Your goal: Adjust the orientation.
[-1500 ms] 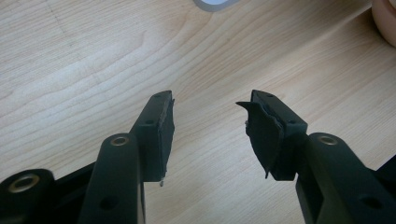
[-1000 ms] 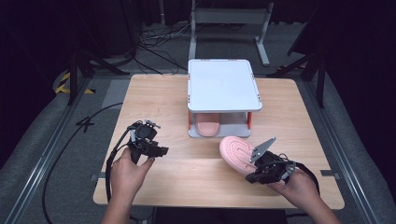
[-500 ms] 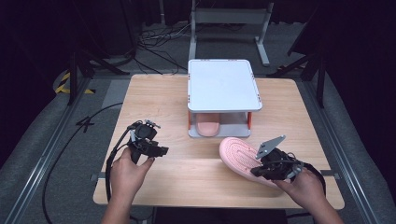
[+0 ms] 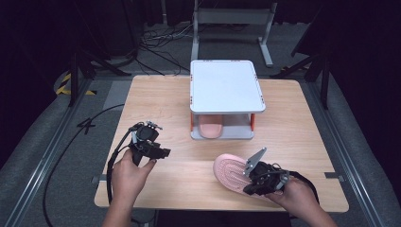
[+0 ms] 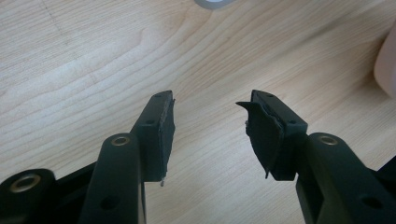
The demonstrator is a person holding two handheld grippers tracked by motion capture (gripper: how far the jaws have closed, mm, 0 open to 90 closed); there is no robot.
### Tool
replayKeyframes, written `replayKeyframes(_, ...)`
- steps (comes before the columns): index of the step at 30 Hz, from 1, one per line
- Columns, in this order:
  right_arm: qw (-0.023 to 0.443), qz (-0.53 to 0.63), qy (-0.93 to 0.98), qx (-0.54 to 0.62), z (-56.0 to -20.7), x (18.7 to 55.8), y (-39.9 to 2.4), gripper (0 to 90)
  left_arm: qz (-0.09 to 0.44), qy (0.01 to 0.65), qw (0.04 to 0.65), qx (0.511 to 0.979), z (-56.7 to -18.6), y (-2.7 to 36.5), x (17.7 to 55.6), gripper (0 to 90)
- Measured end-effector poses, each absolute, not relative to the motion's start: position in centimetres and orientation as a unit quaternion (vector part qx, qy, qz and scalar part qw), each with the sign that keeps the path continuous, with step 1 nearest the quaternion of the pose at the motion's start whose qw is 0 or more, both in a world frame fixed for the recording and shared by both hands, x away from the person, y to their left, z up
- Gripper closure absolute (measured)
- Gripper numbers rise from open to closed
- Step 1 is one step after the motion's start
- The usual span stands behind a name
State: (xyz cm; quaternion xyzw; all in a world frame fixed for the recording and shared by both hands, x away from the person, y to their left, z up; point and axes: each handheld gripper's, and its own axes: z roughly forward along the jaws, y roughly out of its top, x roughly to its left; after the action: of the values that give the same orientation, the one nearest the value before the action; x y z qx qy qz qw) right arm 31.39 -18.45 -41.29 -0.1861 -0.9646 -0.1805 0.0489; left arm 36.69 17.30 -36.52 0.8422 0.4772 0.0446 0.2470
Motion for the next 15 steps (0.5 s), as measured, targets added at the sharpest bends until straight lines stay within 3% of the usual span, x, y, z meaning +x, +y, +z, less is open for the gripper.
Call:
replayKeyframes(6, 0.011, -0.162, -0.968, -0.189, -42.0, 30.9, -17.1, 90.0, 0.042, 0.476, 0.246, 0.843, -36.6, 17.1, 36.7, 51.4)
replayKeyframes(9, -0.037, -0.121, -0.974, -0.186, -42.4, 30.9, -16.4, 90.0, 0.043, 0.475, 0.244, 0.845, -36.7, 17.0, 36.7, 51.4)
replayKeyframes(15, -0.058, -0.088, -0.963, -0.248, -43.5, 33.0, -18.9, 90.0, 0.041, 0.478, 0.245, 0.843, -36.7, 17.1, 36.8, 51.4)
